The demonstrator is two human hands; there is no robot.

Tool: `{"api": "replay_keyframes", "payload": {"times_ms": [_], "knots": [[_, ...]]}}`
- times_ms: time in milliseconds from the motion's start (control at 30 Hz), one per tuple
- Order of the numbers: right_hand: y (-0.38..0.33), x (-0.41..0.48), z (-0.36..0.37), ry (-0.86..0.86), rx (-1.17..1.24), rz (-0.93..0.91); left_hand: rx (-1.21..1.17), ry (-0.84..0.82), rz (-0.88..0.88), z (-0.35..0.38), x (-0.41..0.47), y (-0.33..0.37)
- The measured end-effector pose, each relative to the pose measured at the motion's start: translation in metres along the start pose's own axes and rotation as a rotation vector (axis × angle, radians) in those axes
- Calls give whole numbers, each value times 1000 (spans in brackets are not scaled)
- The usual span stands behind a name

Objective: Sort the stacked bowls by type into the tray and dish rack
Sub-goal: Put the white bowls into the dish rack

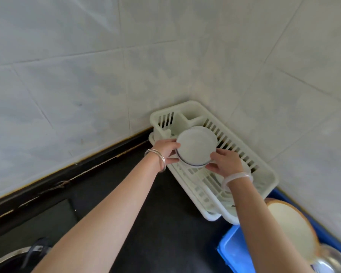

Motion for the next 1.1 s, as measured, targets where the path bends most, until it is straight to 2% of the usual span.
{"api": "replay_keyframes", "payload": {"times_ms": [233,533,733,967,1100], "knots": [[40,18,-15,66,-7,108,255,-52,-87,34,42,-6],[72,21,-14,58,-70,167,620,-144,-148,46,72,-10],[83,25,-11,12,23,236,819,-157,-214,54,89,-10],[88,30,-11,28,-4,258,814,-149,-276,56,97,-9],[83,27,-12,9,58,305,799,-126,-228,58,98,-14]]}}
Point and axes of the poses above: each hand's wrist, its own x-axis towards the middle knuckle, its own z-axis out of the palm, y = z × x, the point moved 1 cm from there along x, towards the middle knuckle, and after that the axes turned 2 degrees about y, right-handed, at the moved point
